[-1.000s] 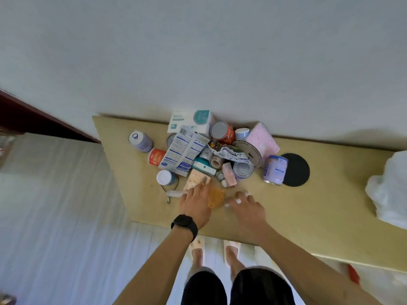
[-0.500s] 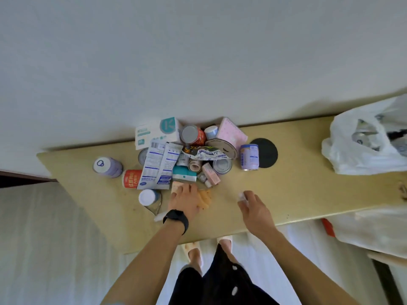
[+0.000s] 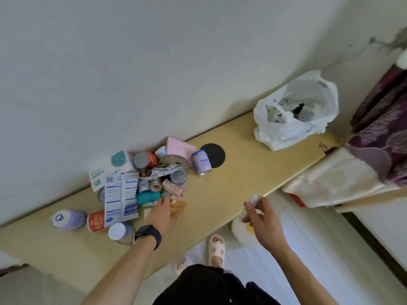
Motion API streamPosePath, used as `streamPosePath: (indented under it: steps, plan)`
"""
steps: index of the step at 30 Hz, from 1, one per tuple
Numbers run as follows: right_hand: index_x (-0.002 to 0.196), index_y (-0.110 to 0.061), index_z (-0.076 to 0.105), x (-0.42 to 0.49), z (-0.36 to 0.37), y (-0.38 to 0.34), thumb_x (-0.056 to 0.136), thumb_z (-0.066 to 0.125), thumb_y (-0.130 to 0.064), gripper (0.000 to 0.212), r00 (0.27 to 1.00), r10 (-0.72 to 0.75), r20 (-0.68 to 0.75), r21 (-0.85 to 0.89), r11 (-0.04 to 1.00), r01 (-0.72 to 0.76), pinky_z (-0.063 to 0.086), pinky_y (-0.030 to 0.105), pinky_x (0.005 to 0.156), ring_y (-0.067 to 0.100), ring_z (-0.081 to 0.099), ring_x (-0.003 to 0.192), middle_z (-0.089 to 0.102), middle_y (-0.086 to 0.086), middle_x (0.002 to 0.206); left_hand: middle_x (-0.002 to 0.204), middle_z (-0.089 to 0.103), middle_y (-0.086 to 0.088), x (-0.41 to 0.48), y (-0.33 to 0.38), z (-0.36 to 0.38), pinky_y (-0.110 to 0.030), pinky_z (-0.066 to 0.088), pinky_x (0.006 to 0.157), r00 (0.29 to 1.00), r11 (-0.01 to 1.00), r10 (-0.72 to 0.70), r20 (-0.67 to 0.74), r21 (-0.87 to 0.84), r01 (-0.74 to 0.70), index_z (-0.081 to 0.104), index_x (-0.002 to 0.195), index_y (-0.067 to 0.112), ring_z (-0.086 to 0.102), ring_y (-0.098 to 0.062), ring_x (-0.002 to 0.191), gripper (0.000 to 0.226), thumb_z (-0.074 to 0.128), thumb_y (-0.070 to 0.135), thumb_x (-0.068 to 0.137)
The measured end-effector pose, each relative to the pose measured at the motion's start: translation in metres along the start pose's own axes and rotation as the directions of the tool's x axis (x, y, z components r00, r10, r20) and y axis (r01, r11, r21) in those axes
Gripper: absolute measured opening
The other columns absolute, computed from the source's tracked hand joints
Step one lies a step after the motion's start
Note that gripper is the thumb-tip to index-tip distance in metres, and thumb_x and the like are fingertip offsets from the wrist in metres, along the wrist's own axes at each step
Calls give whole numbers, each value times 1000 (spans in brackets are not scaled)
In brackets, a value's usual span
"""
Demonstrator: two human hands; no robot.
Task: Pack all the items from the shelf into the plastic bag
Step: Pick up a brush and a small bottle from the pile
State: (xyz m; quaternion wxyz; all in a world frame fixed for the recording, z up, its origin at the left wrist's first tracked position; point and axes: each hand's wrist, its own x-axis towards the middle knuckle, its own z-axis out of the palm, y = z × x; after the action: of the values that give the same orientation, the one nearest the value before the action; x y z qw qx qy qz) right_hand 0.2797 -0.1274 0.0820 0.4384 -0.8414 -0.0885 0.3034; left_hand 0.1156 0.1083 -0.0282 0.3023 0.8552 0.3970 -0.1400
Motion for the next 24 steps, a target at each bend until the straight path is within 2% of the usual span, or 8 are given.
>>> streamPosePath:
  steps: [4, 7, 9, 14, 17, 21, 23, 24]
  plan:
    - [99, -19, 55, -18, -25, 20, 98, 58, -31, 13, 997, 22, -76, 145, 989, -11, 55, 35, 71, 18, 72, 73, 72, 3, 96, 110, 65, -8, -14, 15, -6, -38, 52, 71, 997, 996, 27, -72, -79, -32, 41, 115, 20, 65, -31, 93, 38, 65, 32, 87]
    - [102, -20, 56, -28, -42, 33, 97, 58, -34, 15, 995, 38, -91, 191, 981, -20, 57, 39, 76, 17, 72, 73, 73, 0, 96, 106, 67, -8, -26, 27, -7, -41, 53, 72, 992, 996, 21, -128, -80, -32, 40, 116, 20, 66, -31, 92, 39, 64, 32, 87]
    - [105, -19, 56, -31, -55, 42, 97, 58, -33, 16, 994, 51, -100, 213, 977, -28, 56, 37, 74, 16, 72, 73, 72, 0, 97, 103, 68, -8, -31, 36, -6, -42, 54, 72, 986, 995, 15, -164, -96, -31, 41, 113, 20, 67, -32, 91, 37, 66, 31, 87]
    - [109, -17, 58, -33, -96, 60, 98, 57, -33, 19, 992, 81, -93, 285, 957, -52, 55, 35, 72, 16, 73, 74, 72, 0, 99, 102, 69, -8, -42, 67, -10, -41, 52, 72, 959, 965, -110, -262, -259, 40, 40, 101, 22, 67, -34, 92, 37, 73, 26, 85]
    - [108, -16, 59, -31, -129, 72, 98, 57, -33, 20, 994, 77, -78, 308, 950, -50, 54, 33, 70, 15, 72, 74, 72, 1, 98, 97, 63, -7, -54, 99, -11, -38, 46, 71, 927, 930, -183, -328, -363, 55, 41, 110, 16, 65, -33, 90, 42, 74, 23, 85]
    - [105, -14, 60, -24, -173, 94, 98, 56, -32, 20, 993, 102, -62, 340, 937, -75, 53, 31, 68, 20, 71, 73, 72, 6, 97, 111, 55, -2, -68, 158, -2, -33, 42, 83, 899, 830, -243, -364, -557, -1, 32, 136, 11, 57, -22, 94, 67, 75, 20, 85]
    - [106, -15, 61, -17, -193, 101, 99, 54, -36, 23, 994, 95, -46, 343, 936, -74, 53, 30, 66, 17, 68, 69, 72, 5, 97, 115, 58, 1, -66, 187, 3, -36, 46, 89, 910, 765, -241, -337, -643, -35, 37, 137, 17, 58, -20, 101, 67, 76, 21, 83]
    - [106, -16, 62, -12, -202, 103, 99, 53, -38, 25, 995, 91, -42, 344, 936, -71, 53, 30, 67, 16, 65, 68, 72, 5, 97, 115, 60, 1, -64, 201, 6, -38, 49, 89, 927, 710, -235, -292, -703, -42, 43, 133, 20, 60, -20, 104, 59, 76, 21, 84]
